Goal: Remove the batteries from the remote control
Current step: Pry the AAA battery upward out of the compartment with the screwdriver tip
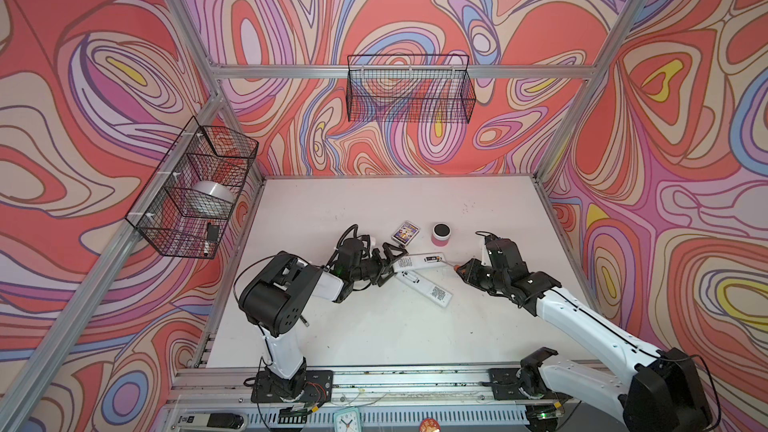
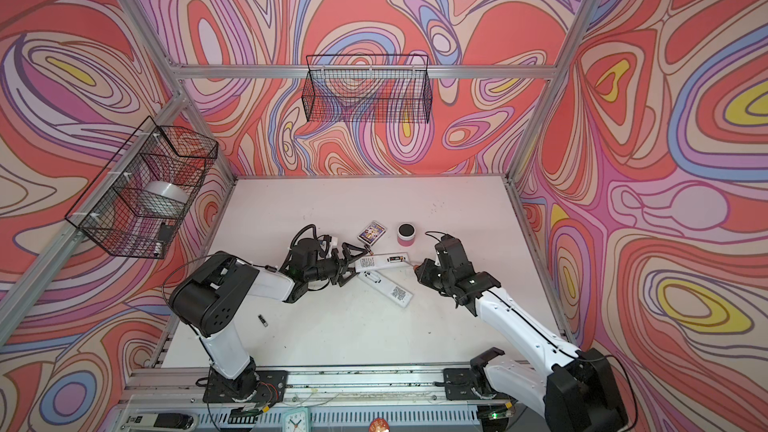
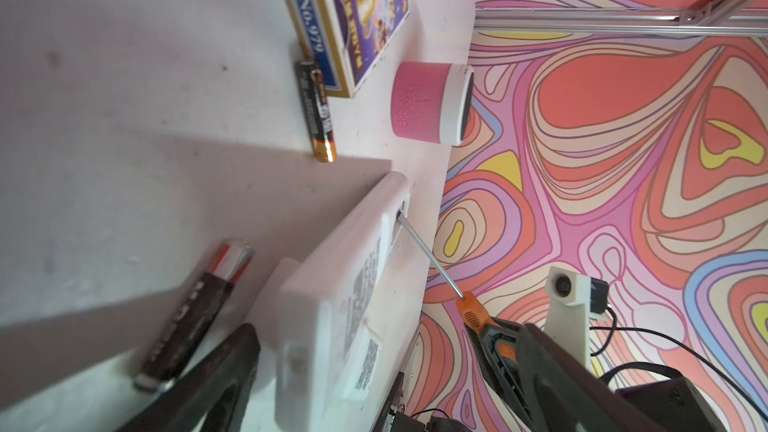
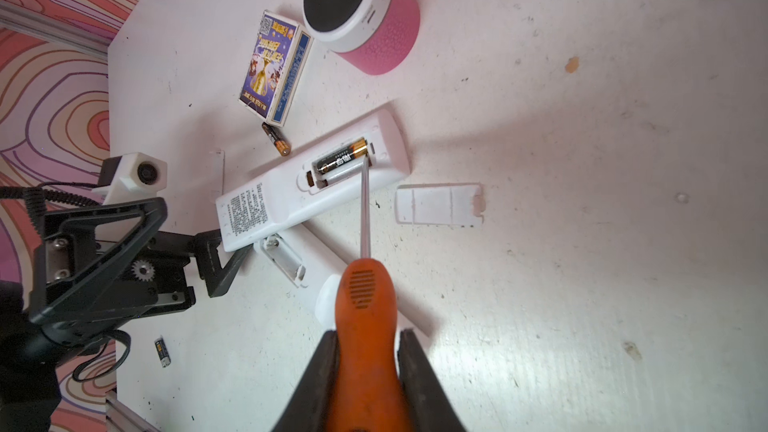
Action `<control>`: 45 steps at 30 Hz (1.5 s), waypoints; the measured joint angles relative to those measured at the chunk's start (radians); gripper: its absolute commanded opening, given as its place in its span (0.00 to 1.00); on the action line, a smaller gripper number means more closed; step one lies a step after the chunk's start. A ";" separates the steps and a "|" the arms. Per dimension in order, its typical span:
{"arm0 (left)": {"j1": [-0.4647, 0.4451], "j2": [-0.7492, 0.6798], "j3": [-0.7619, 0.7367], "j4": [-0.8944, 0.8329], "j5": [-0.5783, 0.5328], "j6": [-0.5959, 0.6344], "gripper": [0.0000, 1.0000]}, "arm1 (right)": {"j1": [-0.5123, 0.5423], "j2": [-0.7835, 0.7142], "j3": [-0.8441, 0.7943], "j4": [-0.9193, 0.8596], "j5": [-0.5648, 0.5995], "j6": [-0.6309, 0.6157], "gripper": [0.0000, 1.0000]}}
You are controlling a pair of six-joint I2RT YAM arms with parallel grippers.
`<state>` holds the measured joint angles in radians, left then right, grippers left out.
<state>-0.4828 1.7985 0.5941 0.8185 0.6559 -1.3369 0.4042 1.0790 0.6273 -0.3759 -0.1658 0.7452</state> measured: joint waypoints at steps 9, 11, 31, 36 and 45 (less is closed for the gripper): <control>-0.003 0.021 0.029 -0.057 0.063 0.033 0.95 | -0.004 0.010 -0.045 0.098 -0.045 0.068 0.05; -0.003 0.031 0.033 -0.055 0.071 0.036 0.90 | -0.005 0.009 -0.053 0.112 -0.052 0.077 0.06; -0.002 0.069 0.059 -0.084 0.108 0.092 0.28 | -0.043 0.043 -0.071 0.186 -0.176 0.114 0.05; -0.002 0.069 0.066 -0.100 0.105 0.103 0.31 | -0.056 0.107 -0.007 0.151 -0.198 0.092 0.05; 0.002 0.069 0.107 -0.103 0.127 0.137 0.17 | -0.069 0.277 0.232 -0.040 -0.214 -0.009 0.05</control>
<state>-0.4805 1.8675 0.7010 0.7151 0.7826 -1.1995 0.3355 1.3556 0.8593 -0.4156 -0.3794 0.7364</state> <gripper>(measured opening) 0.211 0.266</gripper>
